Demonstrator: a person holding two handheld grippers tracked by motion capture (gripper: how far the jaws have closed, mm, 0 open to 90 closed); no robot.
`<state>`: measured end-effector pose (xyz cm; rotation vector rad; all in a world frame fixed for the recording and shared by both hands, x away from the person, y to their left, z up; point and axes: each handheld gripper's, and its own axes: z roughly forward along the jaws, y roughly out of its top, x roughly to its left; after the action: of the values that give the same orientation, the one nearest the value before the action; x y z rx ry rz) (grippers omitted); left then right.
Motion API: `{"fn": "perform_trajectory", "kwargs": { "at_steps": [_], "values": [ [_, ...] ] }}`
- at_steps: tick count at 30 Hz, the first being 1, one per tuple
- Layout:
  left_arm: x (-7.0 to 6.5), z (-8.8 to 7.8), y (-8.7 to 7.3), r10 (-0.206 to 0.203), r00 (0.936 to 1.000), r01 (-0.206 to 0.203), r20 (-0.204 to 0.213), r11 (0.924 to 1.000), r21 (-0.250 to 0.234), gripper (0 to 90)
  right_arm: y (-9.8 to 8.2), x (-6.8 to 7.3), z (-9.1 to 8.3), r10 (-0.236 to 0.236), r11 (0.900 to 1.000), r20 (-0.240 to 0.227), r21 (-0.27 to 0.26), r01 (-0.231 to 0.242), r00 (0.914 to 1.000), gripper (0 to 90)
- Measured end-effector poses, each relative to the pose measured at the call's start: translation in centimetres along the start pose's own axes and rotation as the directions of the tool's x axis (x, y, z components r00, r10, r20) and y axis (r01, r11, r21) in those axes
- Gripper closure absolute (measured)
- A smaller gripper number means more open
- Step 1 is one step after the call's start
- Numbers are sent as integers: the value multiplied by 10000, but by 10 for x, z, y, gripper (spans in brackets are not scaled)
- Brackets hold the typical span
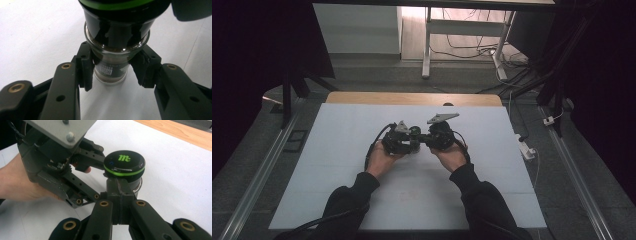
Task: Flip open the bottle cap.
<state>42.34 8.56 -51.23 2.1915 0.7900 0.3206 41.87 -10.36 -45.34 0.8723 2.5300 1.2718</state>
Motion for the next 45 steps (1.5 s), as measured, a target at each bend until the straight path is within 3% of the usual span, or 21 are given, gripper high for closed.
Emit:
{"fn": "perform_trajectory", "kwargs": {
  "at_steps": [27, 45],
  "values": [
    [0, 0, 0, 105, 9999, -105, -25, 9999, 89, 538, 18, -6, 0, 150, 9995, 144, -275, -146, 9998, 899],
    [0, 0, 1, 160, 9999, -160, -19, 9998, 154, 537, 31, -13, 9, 321, 9982, 106, -520, -315, 9994, 900]
  ]
}}
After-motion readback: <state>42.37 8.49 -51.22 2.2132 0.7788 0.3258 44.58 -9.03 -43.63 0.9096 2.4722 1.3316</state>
